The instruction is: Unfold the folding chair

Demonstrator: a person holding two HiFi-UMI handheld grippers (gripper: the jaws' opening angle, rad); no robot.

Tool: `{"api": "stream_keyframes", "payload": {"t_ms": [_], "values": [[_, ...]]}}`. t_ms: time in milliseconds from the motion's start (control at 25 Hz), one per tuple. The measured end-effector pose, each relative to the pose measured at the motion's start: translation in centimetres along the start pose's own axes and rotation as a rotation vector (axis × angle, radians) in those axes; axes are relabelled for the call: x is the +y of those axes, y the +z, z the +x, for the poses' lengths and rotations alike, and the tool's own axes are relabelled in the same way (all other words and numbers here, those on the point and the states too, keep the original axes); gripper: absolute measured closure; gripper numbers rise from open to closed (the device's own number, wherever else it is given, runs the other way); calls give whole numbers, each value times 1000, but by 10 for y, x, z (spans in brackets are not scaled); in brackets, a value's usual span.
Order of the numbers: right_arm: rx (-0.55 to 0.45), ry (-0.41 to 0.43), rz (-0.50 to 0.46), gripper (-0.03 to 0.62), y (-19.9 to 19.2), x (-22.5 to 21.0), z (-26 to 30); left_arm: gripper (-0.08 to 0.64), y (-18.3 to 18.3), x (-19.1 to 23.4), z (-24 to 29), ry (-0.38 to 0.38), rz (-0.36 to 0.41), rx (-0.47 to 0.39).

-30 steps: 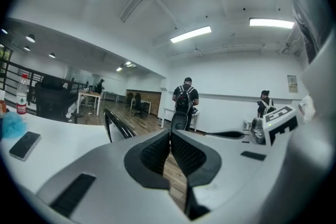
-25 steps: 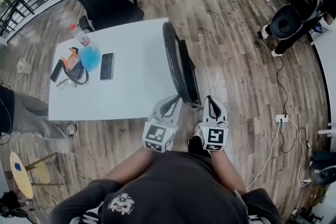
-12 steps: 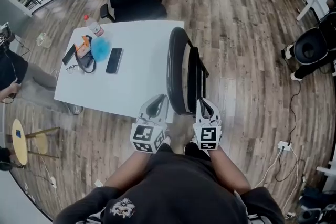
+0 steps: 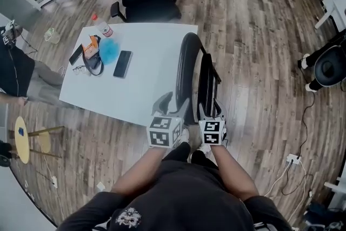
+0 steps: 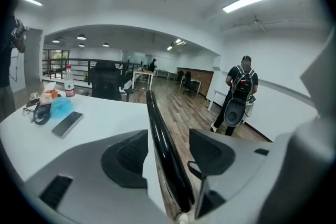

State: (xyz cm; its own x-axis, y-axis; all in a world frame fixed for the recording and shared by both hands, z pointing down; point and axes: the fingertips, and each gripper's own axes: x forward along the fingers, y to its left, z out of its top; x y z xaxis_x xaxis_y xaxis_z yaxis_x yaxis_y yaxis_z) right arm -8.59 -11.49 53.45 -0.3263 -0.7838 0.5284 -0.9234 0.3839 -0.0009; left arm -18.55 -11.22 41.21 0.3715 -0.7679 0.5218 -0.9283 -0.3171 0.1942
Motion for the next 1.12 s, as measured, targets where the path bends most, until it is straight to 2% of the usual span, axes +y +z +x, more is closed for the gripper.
{"api": "stream_keyframes", "payload": {"t_ms": [240, 600, 920, 1040, 1120], "values": [[186, 12, 1, 328, -36, 7, 55, 327, -9, 13, 31, -36, -53, 98], [339, -24, -10, 301, -64, 6, 107, 328, -18, 18, 60, -73, -87, 158], [403, -18, 26, 301, -86, 2, 130, 334, -27, 15, 77, -132, -123, 210], [415, -12, 40, 301, -87, 3, 132, 392, -27, 14, 79, -133, -127, 212], [417, -6, 43, 304, -87, 5, 134, 400, -29, 16, 80, -127, -124, 215]]}}
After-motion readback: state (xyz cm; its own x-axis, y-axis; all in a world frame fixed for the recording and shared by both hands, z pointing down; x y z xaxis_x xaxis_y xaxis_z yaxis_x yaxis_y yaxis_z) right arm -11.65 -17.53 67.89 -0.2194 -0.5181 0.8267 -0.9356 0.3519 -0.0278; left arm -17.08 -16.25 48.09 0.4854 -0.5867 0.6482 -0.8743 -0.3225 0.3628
